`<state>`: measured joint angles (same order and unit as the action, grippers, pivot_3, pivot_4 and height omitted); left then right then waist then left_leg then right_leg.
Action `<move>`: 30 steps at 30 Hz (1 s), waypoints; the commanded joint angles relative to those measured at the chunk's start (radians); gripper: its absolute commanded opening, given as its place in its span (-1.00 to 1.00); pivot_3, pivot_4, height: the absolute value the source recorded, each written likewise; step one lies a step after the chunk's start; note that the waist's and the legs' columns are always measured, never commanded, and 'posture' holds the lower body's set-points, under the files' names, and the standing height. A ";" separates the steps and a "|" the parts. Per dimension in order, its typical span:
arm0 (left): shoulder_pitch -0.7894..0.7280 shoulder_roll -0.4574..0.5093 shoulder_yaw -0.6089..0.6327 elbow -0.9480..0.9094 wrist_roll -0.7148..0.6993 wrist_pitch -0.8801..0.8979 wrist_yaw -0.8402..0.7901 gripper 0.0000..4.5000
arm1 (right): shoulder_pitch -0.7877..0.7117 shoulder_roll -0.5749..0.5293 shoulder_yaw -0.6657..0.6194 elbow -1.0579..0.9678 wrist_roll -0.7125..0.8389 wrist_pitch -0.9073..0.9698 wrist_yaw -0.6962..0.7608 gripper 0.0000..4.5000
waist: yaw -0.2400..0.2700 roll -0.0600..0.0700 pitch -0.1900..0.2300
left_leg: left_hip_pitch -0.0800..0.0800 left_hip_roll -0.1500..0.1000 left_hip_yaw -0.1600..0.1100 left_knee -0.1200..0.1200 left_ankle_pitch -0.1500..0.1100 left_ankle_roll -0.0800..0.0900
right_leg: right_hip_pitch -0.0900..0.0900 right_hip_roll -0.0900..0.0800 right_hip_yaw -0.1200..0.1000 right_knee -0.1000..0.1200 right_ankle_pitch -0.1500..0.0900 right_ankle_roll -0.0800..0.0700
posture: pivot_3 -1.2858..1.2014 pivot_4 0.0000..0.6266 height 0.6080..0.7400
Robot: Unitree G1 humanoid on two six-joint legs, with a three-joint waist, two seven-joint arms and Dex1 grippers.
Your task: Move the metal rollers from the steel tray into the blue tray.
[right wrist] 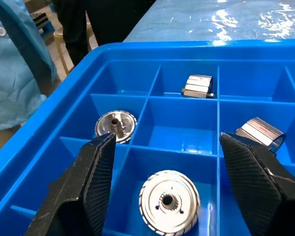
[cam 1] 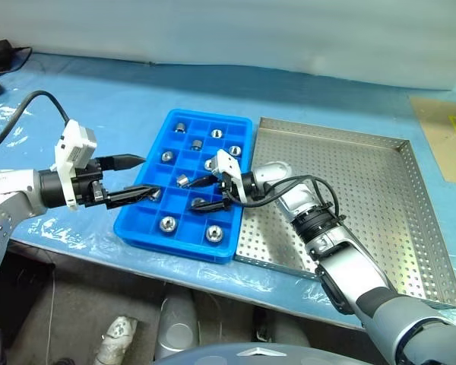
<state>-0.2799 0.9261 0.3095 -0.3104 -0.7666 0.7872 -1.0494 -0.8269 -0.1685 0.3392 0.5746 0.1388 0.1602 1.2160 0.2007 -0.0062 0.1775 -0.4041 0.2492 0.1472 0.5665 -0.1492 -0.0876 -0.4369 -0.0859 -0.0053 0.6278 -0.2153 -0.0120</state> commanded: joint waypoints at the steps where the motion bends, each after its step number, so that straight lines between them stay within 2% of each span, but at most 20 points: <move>1: -0.080 -0.003 -0.029 0.036 0.008 -0.036 -0.013 0.99 | -0.028 -0.031 -0.059 -0.038 0.010 -0.013 -0.024 0.48 | 0.000 0.000 0.000 | 0.000 0.000 0.000 0.001 0.000 0.000 | 0.000 0.000 0.000 0.000 0.000 0.000 | 0.21 -0.52 1.00; 4: -0.176 -0.029 -0.086 0.114 0.037 -0.067 -0.023 0.99 | -0.037 -0.074 -0.104 -0.091 0.031 0.005 -0.041 0.48 | -0.003 0.000 0.000 | -0.001 0.000 0.000 0.004 0.000 -0.001 | 0.000 -0.001 0.000 0.004 0.000 0.000 | 0.17 -0.52 1.00; 10: -0.404 -0.121 -0.242 0.367 0.166 -0.212 -0.121 0.99 | 0.003 -0.273 -0.201 -0.268 0.064 0.088 -0.024 0.48 | -0.028 0.000 0.000 | 0.000 -0.001 0.000 0.010 0.001 -0.002 | -0.001 -0.001 0.003 0.012 0.000 0.000 | 0.06 -0.52 1.00; 16: -0.616 -0.300 -0.351 0.710 0.308 -0.380 -0.172 0.99 | 0.137 -0.467 -0.313 -0.444 0.094 0.183 -0.060 0.48 | -0.059 -0.001 0.000 | 0.001 -0.004 0.000 0.010 0.002 -0.003 | 0.000 -0.001 0.005 0.012 0.000 0.001 | -0.04 -0.52 1.00; 22: -0.674 -0.439 -0.395 0.930 0.395 -0.495 -0.226 0.99 | 0.309 -0.516 -0.417 -0.613 0.134 0.282 -0.174 0.48 | -0.114 -0.001 0.000 | 0.001 -0.005 0.001 0.010 0.001 0.001 | 0.000 -0.001 0.007 0.011 0.001 0.002 | -0.12 -0.52 1.00; 26: -0.667 -0.468 -0.397 0.975 0.424 -0.523 -0.258 0.99 | 0.390 -0.523 -0.442 -0.720 0.163 0.340 -0.224 0.48 | -0.140 -0.001 0.000 | 0.002 -0.005 0.001 0.010 0.000 0.003 | -0.001 0.001 0.007 0.011 0.001 0.002 | -0.14 -0.52 1.00; 30: -0.672 -0.479 -0.386 0.996 0.436 -0.535 -0.272 0.99 | 0.399 -0.537 -0.455 -0.752 0.182 0.371 -0.252 0.48 | -0.151 -0.001 0.000 | 0.003 -0.005 0.002 0.010 0.000 0.004 | 0.000 0.000 0.007 0.010 0.001 0.002 | -0.15 -0.52 1.00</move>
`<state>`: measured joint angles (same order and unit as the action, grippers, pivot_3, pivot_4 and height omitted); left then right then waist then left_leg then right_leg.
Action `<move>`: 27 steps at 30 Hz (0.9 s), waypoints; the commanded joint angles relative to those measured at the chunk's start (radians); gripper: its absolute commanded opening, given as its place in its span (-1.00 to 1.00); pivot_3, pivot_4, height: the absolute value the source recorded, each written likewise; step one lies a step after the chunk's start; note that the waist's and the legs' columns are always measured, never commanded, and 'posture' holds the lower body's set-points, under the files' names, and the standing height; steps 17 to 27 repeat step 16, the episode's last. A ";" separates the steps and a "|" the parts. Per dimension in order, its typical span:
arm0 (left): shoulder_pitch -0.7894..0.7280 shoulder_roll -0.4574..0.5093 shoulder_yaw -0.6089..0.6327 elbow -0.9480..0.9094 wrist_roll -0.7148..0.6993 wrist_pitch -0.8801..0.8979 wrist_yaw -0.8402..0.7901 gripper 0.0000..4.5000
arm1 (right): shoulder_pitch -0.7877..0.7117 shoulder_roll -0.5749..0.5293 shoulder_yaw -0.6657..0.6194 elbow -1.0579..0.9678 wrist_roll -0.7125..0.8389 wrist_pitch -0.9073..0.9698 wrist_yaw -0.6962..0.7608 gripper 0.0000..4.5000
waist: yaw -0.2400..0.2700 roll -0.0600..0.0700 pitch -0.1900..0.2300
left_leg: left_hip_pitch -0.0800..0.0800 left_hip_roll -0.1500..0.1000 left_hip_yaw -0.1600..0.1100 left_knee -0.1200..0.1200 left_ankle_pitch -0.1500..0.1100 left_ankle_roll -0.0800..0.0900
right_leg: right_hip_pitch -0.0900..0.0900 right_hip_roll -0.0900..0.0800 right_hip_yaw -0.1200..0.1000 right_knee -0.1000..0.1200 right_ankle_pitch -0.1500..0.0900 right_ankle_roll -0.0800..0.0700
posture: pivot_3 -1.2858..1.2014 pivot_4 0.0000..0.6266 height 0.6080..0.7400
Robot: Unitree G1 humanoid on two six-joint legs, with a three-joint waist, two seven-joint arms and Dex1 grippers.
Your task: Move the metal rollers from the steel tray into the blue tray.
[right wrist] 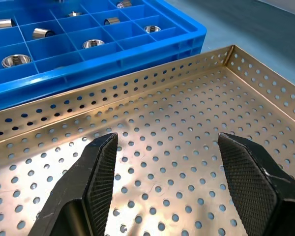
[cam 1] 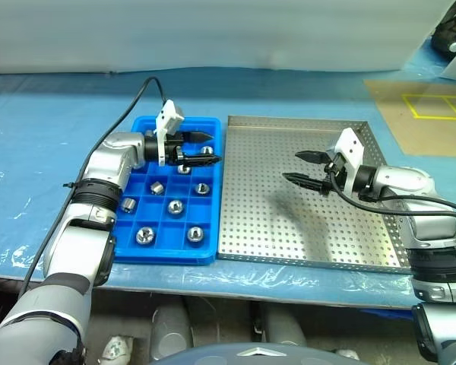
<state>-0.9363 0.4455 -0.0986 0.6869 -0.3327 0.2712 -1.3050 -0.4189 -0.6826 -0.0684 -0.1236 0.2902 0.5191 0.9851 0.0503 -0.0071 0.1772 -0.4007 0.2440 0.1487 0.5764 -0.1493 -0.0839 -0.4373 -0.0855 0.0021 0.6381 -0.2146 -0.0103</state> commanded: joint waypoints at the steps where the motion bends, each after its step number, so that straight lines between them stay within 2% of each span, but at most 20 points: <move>1: -0.017 0.001 0.024 0.001 0.004 -0.022 -0.018 0.99 | -0.016 -0.026 -0.048 -0.050 0.034 0.015 -0.025 0.48 | -0.001 0.000 0.000 | 0.001 0.000 0.000 0.000 0.000 0.000 | 0.001 0.000 0.000 0.000 0.000 0.000 | -0.15 -0.52 1.00; 27: 0.013 0.038 0.047 -0.077 0.003 0.003 -0.022 0.99 | -0.071 -0.015 0.002 0.034 0.034 -0.023 -0.033 0.48 | 0.001 0.000 0.000 | 0.000 -0.002 0.000 0.000 0.000 0.005 | 0.002 -0.002 0.000 -0.002 0.000 0.000 | -0.09 -0.52 1.00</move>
